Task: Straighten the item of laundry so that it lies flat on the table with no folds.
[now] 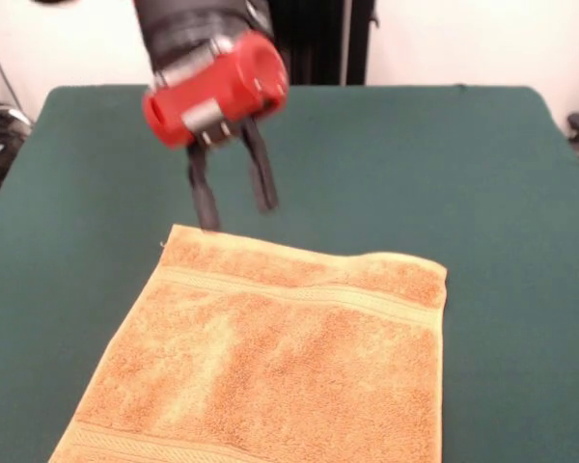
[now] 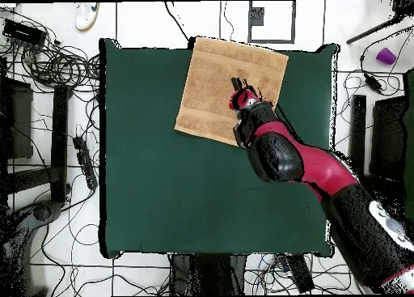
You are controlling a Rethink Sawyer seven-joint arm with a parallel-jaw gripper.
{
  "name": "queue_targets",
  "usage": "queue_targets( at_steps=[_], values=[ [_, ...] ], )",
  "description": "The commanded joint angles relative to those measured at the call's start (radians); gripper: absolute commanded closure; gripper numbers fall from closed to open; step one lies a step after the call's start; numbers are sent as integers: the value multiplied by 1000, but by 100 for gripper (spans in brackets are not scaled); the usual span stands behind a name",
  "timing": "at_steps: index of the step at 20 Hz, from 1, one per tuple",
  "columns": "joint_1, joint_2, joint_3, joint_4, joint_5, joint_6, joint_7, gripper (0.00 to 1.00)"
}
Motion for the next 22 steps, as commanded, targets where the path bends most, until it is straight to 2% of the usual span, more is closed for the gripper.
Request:
queue_targets(
  at_steps=[1, 3, 5, 7, 8, 9, 11, 12, 13, 14, 15, 16, 17, 18, 19, 20, 21, 22],
  values=[
    [-122, -90, 186, 318, 43, 218, 122, 0],
    [-177, -132, 208, 380, 22, 302, 44, 0],
    [-161, -203, 150, 409, -55, 285, -15, 0],
    [-136, -194, 79, 415, -106, 279, -30, 0],
    [-155, -163, 92, 425, -134, 259, -39, 0],
    [-133, -164, 56, 429, -162, 222, -22, 0],
    [0, -256, -119, 428, -189, 122, 74, 0],
    [129, -315, -277, 391, -189, 185, 117, 0],
    [194, -330, -360, 357, -203, 265, 131, 0],
    [238, -330, -416, 324, -251, 309, 114, 0],
    [278, -334, -469, 280, -347, 326, 62, 0],
    [266, -329, -474, 265, -409, 291, -3, 0],
    [119, -308, -330, 296, -408, 299, -120, 0],
    [-69, -243, -134, 326, -367, 359, -226, 0],
    [-238, -124, 32, 331, -299, 444, -278, 0],
    [-364, 15, 149, 314, -236, 561, -322, 0],
    [-438, 134, 211, 283, -185, 683, -382, 0],
    [-461, 179, 228, 260, -161, 753, -424, 0]
  ],
)
